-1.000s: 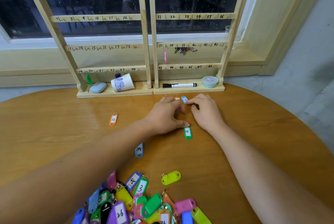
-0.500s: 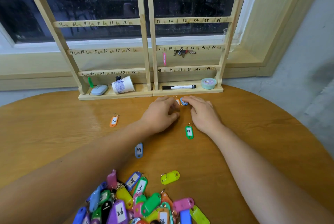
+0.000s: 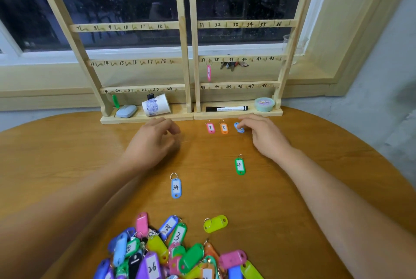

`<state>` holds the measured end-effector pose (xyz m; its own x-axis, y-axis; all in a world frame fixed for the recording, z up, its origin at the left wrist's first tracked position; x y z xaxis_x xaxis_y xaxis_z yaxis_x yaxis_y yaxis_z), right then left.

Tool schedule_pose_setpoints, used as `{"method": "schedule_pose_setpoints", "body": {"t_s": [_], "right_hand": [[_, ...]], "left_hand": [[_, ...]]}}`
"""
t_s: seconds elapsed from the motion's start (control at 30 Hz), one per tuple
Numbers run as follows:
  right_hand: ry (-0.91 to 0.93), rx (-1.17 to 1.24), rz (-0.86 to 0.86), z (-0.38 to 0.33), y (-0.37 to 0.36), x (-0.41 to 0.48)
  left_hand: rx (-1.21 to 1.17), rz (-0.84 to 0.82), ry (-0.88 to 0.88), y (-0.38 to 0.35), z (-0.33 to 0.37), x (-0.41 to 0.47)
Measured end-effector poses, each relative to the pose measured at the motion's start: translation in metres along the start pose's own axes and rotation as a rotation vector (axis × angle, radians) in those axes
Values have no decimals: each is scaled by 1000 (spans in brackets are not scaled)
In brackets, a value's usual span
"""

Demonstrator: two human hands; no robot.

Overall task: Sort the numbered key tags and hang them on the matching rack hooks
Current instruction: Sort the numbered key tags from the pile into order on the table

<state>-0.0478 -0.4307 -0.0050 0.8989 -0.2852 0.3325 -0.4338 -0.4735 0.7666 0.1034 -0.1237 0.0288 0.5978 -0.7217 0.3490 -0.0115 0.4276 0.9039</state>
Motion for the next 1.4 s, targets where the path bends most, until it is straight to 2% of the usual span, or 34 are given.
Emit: {"method": "schedule_pose_setpoints", "body": {"t_s": [0.2,0.33,0.5,0.7,0.93,1.1,1.4], "right_hand": [[36,-28,-154,4,9,5],[21,-8,-121,-1,13,7],[-55,-58,-108,-8,5,20],[-113,34,-31,-12,6,25],[-136,32,-123,-5,13,19],[-134,34,-73,-8,3,26],[-397,50,56,-15,-10,44]], "left_hand": [[-14,46,76,19,-48,-51],[-48,101,184,26,-63,-77],[-85,133,238,26,-64,-86],[-90,134,229,23,-63,-88],[-102,106,233,22,-65,-88],[-121,98,232,22,-65,-88],[-117,87,244,21,-67,-88]]}}
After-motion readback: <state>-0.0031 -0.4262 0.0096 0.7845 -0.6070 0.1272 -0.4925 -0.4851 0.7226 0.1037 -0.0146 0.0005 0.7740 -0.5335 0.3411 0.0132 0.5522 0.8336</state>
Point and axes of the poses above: each hand's wrist, its own x-axis towards the middle knuckle, its own y-axis out of the back of the hand, z = x × y, the point moved 3 cm from there along x, towards the middle knuckle, and after that the axes turned 12 degrees about x, right-handed, at the moved point
